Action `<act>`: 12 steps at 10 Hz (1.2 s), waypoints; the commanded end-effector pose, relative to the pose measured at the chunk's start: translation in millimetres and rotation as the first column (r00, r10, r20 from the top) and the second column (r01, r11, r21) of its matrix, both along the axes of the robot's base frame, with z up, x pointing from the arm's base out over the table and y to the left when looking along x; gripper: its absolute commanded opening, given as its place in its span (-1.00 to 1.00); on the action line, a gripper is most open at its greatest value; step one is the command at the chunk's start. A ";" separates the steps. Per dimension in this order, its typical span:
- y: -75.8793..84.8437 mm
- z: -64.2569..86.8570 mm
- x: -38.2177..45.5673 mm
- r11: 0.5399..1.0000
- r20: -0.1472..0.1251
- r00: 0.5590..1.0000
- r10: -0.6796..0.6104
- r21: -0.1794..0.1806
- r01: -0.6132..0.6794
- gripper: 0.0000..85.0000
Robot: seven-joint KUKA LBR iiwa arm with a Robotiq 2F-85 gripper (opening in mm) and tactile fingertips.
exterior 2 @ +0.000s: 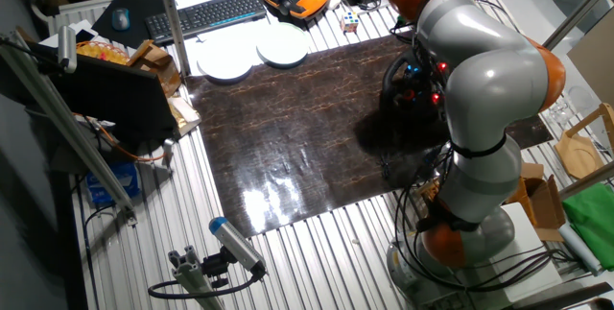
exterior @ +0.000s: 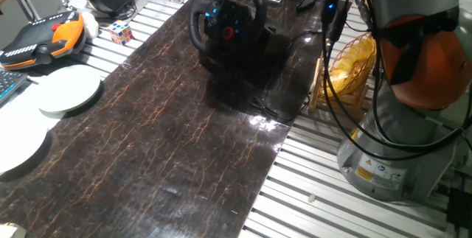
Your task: Rotate the steering wheel 90 degrees counterclockwise
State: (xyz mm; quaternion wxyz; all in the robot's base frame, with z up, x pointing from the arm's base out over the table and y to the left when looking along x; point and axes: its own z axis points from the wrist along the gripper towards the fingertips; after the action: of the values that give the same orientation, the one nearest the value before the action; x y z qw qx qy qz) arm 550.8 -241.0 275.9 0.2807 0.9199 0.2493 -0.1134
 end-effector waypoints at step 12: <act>-14.7 9.8 11.8 0.991 0.175 0.977 -0.125 -0.030 0.132 0.08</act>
State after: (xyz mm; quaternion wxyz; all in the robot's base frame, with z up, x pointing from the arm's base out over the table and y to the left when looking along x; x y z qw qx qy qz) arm 562.7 -255.8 285.5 0.3122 0.9343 0.1623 -0.0567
